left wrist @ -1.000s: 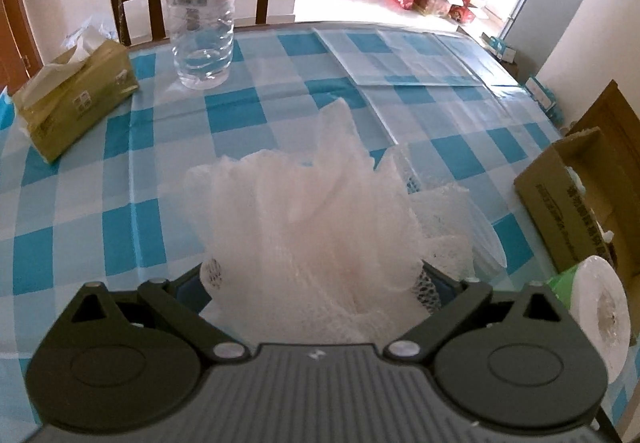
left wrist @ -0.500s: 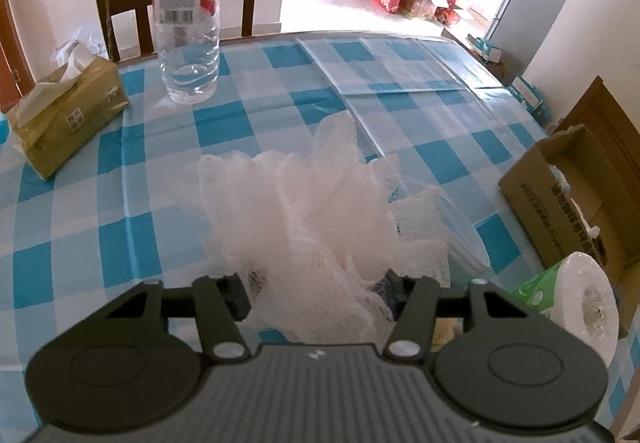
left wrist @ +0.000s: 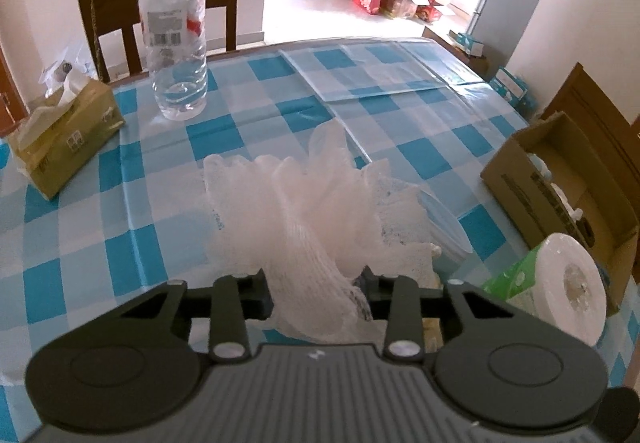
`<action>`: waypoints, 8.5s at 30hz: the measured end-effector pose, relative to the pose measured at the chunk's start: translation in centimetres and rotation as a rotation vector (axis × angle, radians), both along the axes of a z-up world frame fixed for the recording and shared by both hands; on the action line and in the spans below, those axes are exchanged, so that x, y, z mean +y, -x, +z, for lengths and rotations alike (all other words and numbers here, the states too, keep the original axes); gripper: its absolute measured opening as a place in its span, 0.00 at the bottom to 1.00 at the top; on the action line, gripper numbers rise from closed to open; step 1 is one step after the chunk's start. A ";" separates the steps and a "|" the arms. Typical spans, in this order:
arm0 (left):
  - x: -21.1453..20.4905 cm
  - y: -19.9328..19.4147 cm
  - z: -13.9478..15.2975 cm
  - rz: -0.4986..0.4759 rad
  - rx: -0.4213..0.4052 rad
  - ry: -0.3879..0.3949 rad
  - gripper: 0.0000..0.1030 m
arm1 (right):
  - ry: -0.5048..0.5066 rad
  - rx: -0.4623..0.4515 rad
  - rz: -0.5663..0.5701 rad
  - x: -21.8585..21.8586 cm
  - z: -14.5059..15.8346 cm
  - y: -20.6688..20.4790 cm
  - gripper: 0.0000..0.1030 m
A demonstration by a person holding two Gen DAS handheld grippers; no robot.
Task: Organize soft objects
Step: 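Close the right gripper on the blue face mask while the left gripper holds the puff, then carry both items over the cardboard box and open the right gripper to drop the mask, then open the left gripper to drop the bath puff into the box, then withdraw both grippers from the box back toward the table items, then lower the left gripper onto the brown fabric pouch and close on it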
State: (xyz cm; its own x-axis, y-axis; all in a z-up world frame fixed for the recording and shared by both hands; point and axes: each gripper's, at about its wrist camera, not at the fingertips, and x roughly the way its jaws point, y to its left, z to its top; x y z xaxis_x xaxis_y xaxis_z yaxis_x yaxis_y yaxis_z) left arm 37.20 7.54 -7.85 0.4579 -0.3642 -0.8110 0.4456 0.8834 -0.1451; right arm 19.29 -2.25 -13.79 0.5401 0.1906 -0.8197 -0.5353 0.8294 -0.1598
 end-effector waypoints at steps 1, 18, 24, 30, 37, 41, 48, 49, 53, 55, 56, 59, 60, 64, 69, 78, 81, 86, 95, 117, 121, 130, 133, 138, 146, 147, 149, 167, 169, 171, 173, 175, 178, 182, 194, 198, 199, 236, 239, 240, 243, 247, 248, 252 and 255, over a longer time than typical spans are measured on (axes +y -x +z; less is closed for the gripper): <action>0.1 0.2 0.2 -0.004 -0.003 -0.001 0.34 | -0.004 -0.001 -0.002 -0.1 0.1 0.1 0.27; 0.4 2.9 2.9 -0.084 -0.041 -0.033 0.28 | -0.014 0.023 -0.043 -2.0 1.4 2.5 0.26; 0.1 3.3 2.7 -0.093 -0.046 -0.053 0.35 | -0.009 0.022 -0.052 -2.7 1.6 2.9 0.26; -0.7 2.7 1.4 -0.058 -0.082 -0.074 0.76 | -0.008 0.018 -0.058 -3.1 1.8 3.4 0.26; -1.5 1.5 -0.9 -0.011 -0.033 -0.101 0.84 | -0.015 0.022 -0.076 -3.8 1.8 3.6 0.26; -1.7 1.5 -1.8 0.005 -0.012 -0.107 0.89 | -0.017 0.020 -0.077 -4.1 1.8 3.6 0.26; -1.9 1.4 -2.1 -0.025 0.012 -0.080 0.53 | -0.020 0.019 -0.066 -4.1 1.8 3.5 0.26; -1.9 1.5 -1.9 -0.026 0.005 -0.075 0.48 | -0.020 0.019 -0.064 -4.1 1.8 3.5 0.26; -1.9 1.8 -1.1 -0.044 -0.014 -0.074 0.36 | -0.016 0.017 -0.059 -4.2 1.9 3.5 0.26; -1.6 1.9 -0.6 -0.045 -0.018 -0.070 0.33 | -0.014 0.015 -0.059 -4.2 2.0 3.5 0.26; -1.5 1.9 -0.4 -0.047 -0.020 -0.069 0.32 | -0.013 0.014 -0.058 -4.3 2.1 3.5 0.26; -1.3 2.3 0.6 -0.052 -0.035 -0.078 0.31 | -0.010 0.006 -0.055 -4.4 2.4 3.7 0.26; -1.3 2.5 0.9 -0.055 -0.039 -0.080 0.31 | -0.010 0.004 -0.054 -4.5 2.5 3.7 0.26; -1.0 3.3 2.8 -0.069 -0.062 -0.086 0.31 | -0.008 -0.003 -0.050 -4.9 2.9 3.9 0.26; -1.0 4.9 5.3 -0.106 -0.086 -0.096 0.31 | -0.017 -0.005 -0.043 -5.6 3.9 4.3 0.26; -2.5 9.3 9.2 -0.169 -0.091 -0.095 0.31 | -0.015 -0.016 -0.042 -7.9 5.7 6.1 0.26; -3.6 11.0 10.1 -0.199 -0.089 -0.094 0.31 | -0.022 -0.009 -0.045 -9.1 6.2 6.9 0.26; -6.2 13.7 11.2 -0.249 -0.084 -0.082 0.31 | -0.012 -0.011 -0.060 -11.7 7.1 8.2 0.26; -12.4 16.5 13.0 -0.329 -0.101 -0.041 0.30 | 0.016 -0.057 -0.117 -17.9 8.8 9.5 0.26; -29.5 9.0 11.2 -0.385 -0.139 -0.056 0.30 | 0.035 -0.142 -0.206 -30.4 9.6 5.3 0.27; -31.1 7.2 10.3 -0.370 -0.138 -0.075 0.30 | 0.016 -0.134 -0.214 -31.4 9.3 3.2 0.55; -34.3 5.5 8.9 -0.385 -0.126 -0.077 0.30 | -0.064 -0.103 -0.223 -32.3 8.0 2.4 0.96; -35.7 5.3 8.5 -0.402 -0.119 -0.070 0.30 | -0.073 -0.091 -0.235 -32.6 7.7 2.7 0.97; -38.1 5.0 7.8 -0.435 -0.111 -0.068 0.31 | -0.083 -0.101 -0.262 -33.7 7.8 3.6 1.00; -41.0 5.0 7.0 -0.430 -0.152 -0.078 0.87 | -0.107 -0.076 -0.328 -35.3 7.7 4.9 1.00; -41.0 5.1 7.1 -0.426 -0.163 -0.076 0.88 | -0.106 -0.073 -0.332 -35.4 7.7 5.1 1.00; -40.9 5.2 7.5 -0.414 -0.163 -0.069 0.88 | -0.103 -0.071 -0.341 -35.5 7.6 5.5 1.00; -34.0 11.1 11.8 -0.328 -0.242 -0.028 0.97 | -0.120 -0.085 -0.357 -33.7 8.5 7.5 1.00; -32.9 12.0 12.0 -0.308 -0.248 -0.026 0.98 | -0.125 -0.086 -0.355 -33.1 8.6 7.9 1.00; -31.7 13.0 12.0 -0.286 -0.256 -0.023 0.98 | -0.131 -0.086 -0.348 -32.5 8.7 8.1 1.00; -30.5 13.9 11.9 -0.265 -0.258 -0.012 0.98 | -0.132 -0.085 -0.344 -31.9 8.8 8.5 1.00; -29.1 14.9 11.7 -0.240 -0.262 -0.001 0.98 | -0.137 -0.081 -0.338 -31.2 8.8 8.7 1.00; -27.3 16.2 11.2 -0.208 -0.265 -0.005 0.98 | -0.151 -0.072 -0.328 -30.3 8.7 8.8 1.00; -24.7 17.1 10.3 -0.170 -0.241 0.007 0.98 | -0.160 -0.061 -0.318 -29.1 8.5 8.8 1.00; -17.4 19.3 6.5 -0.070 -0.159 -0.011 0.98 | -0.156 -0.038 -0.319 -25.4 8.1 9.1 1.00; -15.2 19.7 5.1 -0.044 -0.118 -0.001 0.98 | -0.140 -0.031 -0.317 -23.9 7.9 9.3 1.00; -14.7 19.8 4.8 -0.044 -0.106 0.005 0.98 | -0.142 -0.026 -0.318 -23.5 7.8 9.3 1.00; -5.7 16.0 -0.5 -0.148 -0.073 -0.152 0.98 | -0.100 0.171 -0.239 -12.1 1.8 7.2 1.00; -6.1 14.9 -0.4 -0.178 -0.085 -0.207 0.98 | -0.105 0.177 -0.212 -11.9 1.4 6.7 1.00; -6.3 14.6 -0.3 -0.190 -0.091 -0.222 0.98 | -0.110 0.183 -0.209 -11.9 1.2 6.5 1.00; -6.9 13.4 -0.1 -0.236 -0.107 -0.264 0.98 | -0.131 0.200 -0.183 -11.9 1.1 6.1 1.00; -8.1 11.6 -0.6 -0.314 -0.102 -0.332 0.97 | -0.119 0.189 -0.156 -11.8 1.2 5.8 1.00; -8.4 11.2 -0.9 -0.335 -0.092 -0.350 0.95 | -0.122 0.187 -0.153 -11.9 1.3 5.7 1.00; -9.4 10.0 -2.3 -0.398 -0.045 -0.420 0.78 | -0.146 0.189 -0.158 -12.4 1.3 5.3 1.00; -9.6 9.1 -3.1 -0.416 0.004 -0.426 0.72 | -0.156 0.190 -0.164 -12.8 1.3 5.2 1.00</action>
